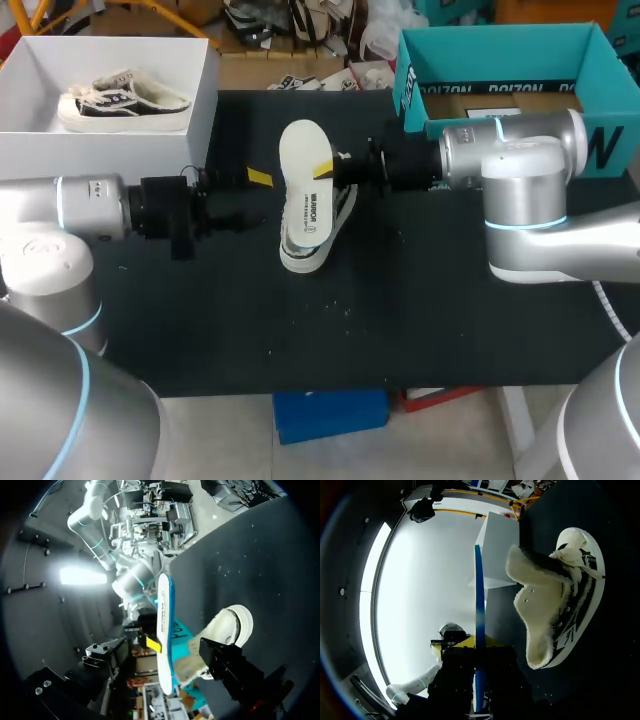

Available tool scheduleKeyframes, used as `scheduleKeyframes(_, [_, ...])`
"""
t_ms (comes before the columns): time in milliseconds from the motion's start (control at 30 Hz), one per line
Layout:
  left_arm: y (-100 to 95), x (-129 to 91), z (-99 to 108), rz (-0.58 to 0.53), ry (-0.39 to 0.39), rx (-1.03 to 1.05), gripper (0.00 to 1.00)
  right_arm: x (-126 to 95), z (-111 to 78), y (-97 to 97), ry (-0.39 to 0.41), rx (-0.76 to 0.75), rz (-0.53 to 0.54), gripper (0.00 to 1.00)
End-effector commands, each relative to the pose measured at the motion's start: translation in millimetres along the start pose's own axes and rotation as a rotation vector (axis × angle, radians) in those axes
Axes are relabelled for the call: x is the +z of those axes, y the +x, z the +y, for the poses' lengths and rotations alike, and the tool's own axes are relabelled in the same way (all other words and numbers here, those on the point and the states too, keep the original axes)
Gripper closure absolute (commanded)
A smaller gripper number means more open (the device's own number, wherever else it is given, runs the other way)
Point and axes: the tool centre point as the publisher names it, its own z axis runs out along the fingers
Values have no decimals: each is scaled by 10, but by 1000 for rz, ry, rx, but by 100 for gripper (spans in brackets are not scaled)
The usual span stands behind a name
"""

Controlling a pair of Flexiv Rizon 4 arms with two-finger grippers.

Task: Take the shoe out of the shoebox, open the shoe tongue, remove and reinsert the insole, then place the shoe into the shoebox

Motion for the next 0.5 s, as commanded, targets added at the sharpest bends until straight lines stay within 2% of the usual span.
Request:
scheduleKeyframes(33, [91, 129, 106, -19, -3, -9, 45, 17, -1, 1, -3, 0, -1, 100])
scheduleKeyframes(67, [102, 150, 129, -18, -5, -12, 51, 17, -1, 1, -3, 0, -1, 100])
scheduleKeyframes(133, [104, 191, 165, -21, -10, -14, 53, 17, -1, 1, -3, 0, -1, 100])
scheduleKeyframes(500, [106, 453, 316, -59, -19, -20, 53, 17, -1, 1, -3, 0, -1, 100])
